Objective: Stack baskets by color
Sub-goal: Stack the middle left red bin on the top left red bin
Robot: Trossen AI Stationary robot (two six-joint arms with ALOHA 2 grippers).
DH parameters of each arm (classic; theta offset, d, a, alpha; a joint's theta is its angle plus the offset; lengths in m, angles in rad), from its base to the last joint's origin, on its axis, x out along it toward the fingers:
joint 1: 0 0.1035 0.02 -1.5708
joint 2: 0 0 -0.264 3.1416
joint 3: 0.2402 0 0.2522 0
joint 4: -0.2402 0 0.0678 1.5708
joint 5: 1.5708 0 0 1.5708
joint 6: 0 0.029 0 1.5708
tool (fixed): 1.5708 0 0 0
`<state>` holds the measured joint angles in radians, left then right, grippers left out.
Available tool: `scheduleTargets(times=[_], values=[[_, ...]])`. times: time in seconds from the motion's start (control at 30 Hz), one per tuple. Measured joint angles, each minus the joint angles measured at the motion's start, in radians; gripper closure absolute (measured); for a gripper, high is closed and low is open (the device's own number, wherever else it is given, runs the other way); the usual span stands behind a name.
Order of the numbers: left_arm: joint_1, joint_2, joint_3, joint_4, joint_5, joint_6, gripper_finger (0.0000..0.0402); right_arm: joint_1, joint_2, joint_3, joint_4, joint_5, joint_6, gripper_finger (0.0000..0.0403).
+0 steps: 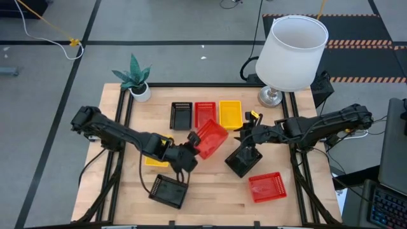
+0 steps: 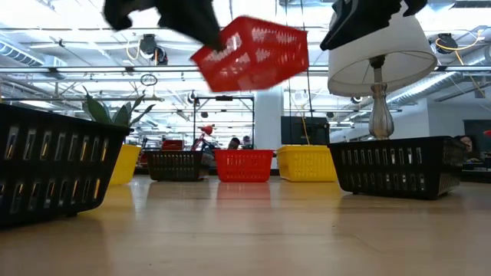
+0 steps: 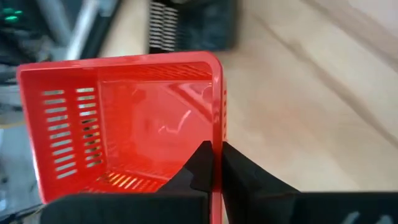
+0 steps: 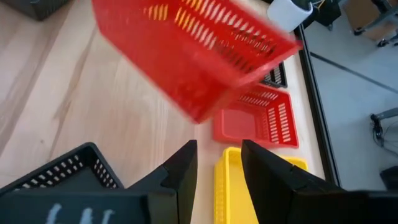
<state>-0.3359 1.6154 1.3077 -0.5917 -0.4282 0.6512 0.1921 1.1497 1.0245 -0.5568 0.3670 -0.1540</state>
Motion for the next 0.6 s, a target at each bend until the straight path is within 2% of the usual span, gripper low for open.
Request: scheduleTargets(times=[0.2,0.33,0.5,0.6], values=[[0.018,0.0,0.088,-0.012,-0.062,-0.002,0.0393,0.001,-0.054,0.0,-0.071,0.004,0.067,0.0282],[0.034,0.0,0.116,-0.015,-0.117,-0.002,0.0384,0.001,-0.11,0.0,-0.111,0.005,0.126,0.0282],[0.072,0.0,0.136,-0.003,-0.145,-0.002,0.0394,0.003,-0.167,0.0,-0.163,0.006,0.192,0.0282],[0.094,0.0,0.138,0.029,-0.209,-0.001,0.039,0.015,-0.19,0.0,-0.204,0.033,0.222,0.0282]])
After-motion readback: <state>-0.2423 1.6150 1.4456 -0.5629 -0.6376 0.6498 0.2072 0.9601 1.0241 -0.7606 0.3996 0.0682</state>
